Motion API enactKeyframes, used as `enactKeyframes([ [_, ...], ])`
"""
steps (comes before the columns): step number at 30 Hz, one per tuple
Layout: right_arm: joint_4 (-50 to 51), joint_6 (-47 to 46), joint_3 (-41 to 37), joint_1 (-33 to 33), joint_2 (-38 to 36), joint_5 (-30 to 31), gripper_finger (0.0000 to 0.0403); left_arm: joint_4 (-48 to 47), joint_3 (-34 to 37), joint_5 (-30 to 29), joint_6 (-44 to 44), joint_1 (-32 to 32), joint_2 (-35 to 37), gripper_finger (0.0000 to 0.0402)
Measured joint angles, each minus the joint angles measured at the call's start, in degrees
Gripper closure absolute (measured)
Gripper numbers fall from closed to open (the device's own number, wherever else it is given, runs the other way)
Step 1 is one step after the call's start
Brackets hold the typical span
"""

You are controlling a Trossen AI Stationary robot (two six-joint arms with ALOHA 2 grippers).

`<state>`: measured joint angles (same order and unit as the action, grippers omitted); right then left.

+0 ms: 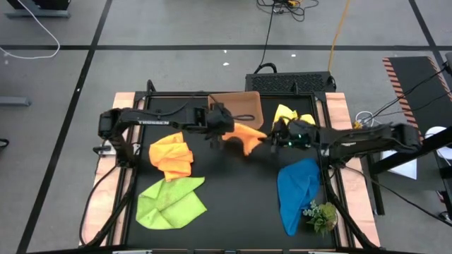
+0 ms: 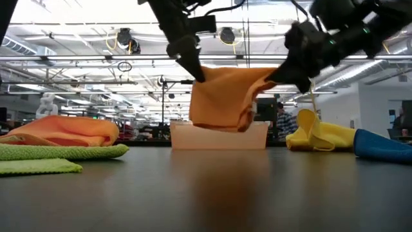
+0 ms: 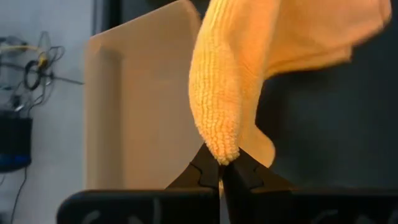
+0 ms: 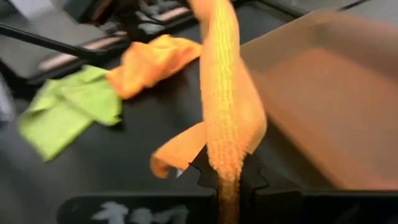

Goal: Fold microfiber towels
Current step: Put the right orange microfiber towel into the orange bin

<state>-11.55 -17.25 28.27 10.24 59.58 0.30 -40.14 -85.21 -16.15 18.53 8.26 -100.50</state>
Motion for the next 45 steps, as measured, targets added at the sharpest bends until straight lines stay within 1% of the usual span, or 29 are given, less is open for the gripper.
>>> enactKeyframes([
  [2, 6.0, 2.7, 4.2, 2.1, 0.0, 0.9, 0.0402, 2.0, 3.3, 0.0, -0.8, 0.9, 2.4, 0.0401],
  [4, 10.2, 5.1, 7.9, 4.6, 0.8, 1.1, 0.0402, 6.4, 6.5, 0.2, -1.1, 2.2, 4.7, 0.0401],
  [7, 13.3, 7.9, 11.9, 8.2, 3.1, 1.0, 0.0402, 10.3, 10.6, 1.5, -1.8, 4.6, 6.8, 0.0401],
  [9, 14.3, 9.1, 13.2, 10.7, 4.7, -0.1, 0.0402, 11.5, 12.7, 3.5, -2.2, 6.5, 7.8, 0.0401],
  [13, 13.1, 10.2, 14.4, 15.8, 9.2, -4.8, 0.0402, 14.4, 14.9, 5.9, -2.1, 10.3, 7.8, 0.0401],
  [16, 11.9, 10.8, 15.3, 19.0, 13.2, -6.2, 0.0402, 15.3, 15.9, 7.9, -2.1, 13.1, 7.9, 0.0401],
  [21, 9.0, 12.0, 16.6, 23.3, 19.9, -6.9, 0.0402, 19.0, 18.0, 12.6, -1.2, 18.0, 7.8, 0.0401],
  [23, 8.5, 12.4, 17.4, 24.6, 22.4, -7.1, 0.0402, 20.9, 19.1, 15.4, -1.1, 19.9, 7.4, 0.0401],
  [26, 7.9, 12.9, 18.1, 26.0, 25.9, -7.2, 0.0402, 22.7, 20.0, 18.7, -1.1, 22.5, 5.2, 0.0401],
  [30, 5.8, 13.5, 18.4, 27.2, 29.9, -7.1, 0.0403, 25.2, 19.8, 20.5, -0.3, 24.6, 1.2, 0.0401],
  [37, -0.4, 13.7, 18.3, 29.0, 35.8, -6.5, 0.0400, 28.9, 19.6, 20.0, 0.4, 25.7, -4.0, 0.0397],
  [41, -4.1, 13.9, 18.4, 29.7, 38.5, -6.5, 0.0399, 29.6, 19.7, 19.7, 0.5, 26.1, -5.4, 0.0395],
  [45, -5.4, 14.7, 18.4, 29.8, 39.5, -6.4, 0.0395, 30.0, 19.7, 19.6, 0.5, 26.2, -5.4, 0.0381],
])
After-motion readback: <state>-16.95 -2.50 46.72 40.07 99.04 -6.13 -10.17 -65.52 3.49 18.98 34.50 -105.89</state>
